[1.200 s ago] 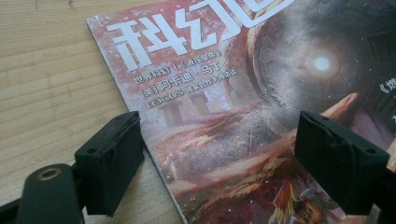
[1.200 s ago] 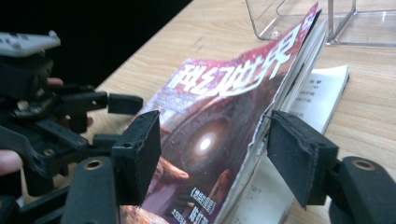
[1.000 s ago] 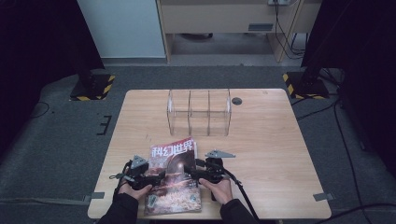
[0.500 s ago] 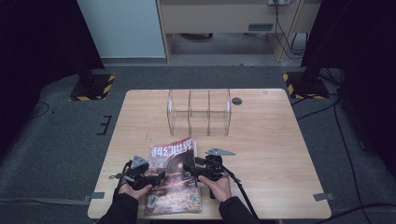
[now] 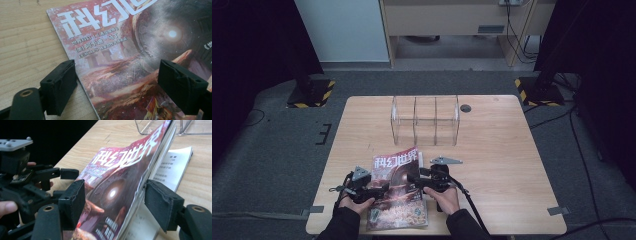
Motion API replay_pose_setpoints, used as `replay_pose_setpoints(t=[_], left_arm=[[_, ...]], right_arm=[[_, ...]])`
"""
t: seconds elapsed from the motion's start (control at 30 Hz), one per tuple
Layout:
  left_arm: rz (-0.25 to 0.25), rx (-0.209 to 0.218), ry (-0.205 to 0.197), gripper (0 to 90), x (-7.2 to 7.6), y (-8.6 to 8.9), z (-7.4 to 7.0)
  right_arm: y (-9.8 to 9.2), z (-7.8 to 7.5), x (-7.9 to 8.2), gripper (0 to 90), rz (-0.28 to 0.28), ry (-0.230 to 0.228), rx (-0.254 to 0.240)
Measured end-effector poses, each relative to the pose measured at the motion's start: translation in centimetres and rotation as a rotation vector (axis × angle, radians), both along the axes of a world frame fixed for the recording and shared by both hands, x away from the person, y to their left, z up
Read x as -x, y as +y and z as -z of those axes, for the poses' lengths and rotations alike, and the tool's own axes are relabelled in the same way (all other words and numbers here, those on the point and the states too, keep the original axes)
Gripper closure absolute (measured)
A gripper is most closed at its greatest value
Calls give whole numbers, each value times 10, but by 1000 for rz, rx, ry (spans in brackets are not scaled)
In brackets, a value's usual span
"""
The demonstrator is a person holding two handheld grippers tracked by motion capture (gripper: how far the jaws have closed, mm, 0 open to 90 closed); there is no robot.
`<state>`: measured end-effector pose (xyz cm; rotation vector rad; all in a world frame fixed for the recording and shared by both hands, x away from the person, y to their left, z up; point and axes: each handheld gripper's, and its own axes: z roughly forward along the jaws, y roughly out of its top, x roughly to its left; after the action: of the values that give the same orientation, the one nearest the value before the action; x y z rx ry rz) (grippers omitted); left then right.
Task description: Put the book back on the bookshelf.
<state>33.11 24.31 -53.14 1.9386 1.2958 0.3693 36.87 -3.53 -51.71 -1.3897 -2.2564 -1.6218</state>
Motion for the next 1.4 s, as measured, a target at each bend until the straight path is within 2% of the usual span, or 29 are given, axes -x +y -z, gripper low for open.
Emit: replay_pose_setpoints(t=[0.13,0.2,0.33,0.4,0.57,0.67,0.77,0.87,0.97,1.07,1.1,1.17,1.2,1.23,1.27,1.4], left_arm=[[0,-1,1,148,0,0,0],[1,-2,1,148,0,0,0],[1,-1,0,148,0,0,0],[1,-2,0,148,0,0,0],[0,-2,1,148,0,0,0],[-2,0,0,148,0,0,0],[-1,1,0,148,0,0,0],[-1,-1,0,148,0,0,0],[0,0,1,148,0,0,0],[0,0,0,148,0,0,0],[0,-1,0,148,0,0,0],[1,-2,0,149,0,0,0],[-2,0,1,148,0,0,0],[-1,-1,1,148,0,0,0],[-1,0,0,148,0,0,0],[1,1,2,148,0,0,0]], right_arm=[[2,-4,-4,327,3,10,-14],[3,-5,-4,327,2,1,-21],[3,-1,-1,321,6,-8,24],[1,2,1,318,15,9,33],[-8,13,8,321,13,56,18],[-8,17,10,318,20,60,23],[-8,16,8,328,24,54,-3],[-6,12,3,334,37,44,-59],[-3,10,-1,338,30,54,-89],[2,11,1,337,24,40,-52],[2,12,2,364,7,60,-46],[4,18,6,355,-22,98,-42],[5,21,9,357,-25,81,-18],[6,23,10,359,-31,83,-5],[6,24,11,369,-30,79,-10],[4,23,7,410,-36,106,-19]])
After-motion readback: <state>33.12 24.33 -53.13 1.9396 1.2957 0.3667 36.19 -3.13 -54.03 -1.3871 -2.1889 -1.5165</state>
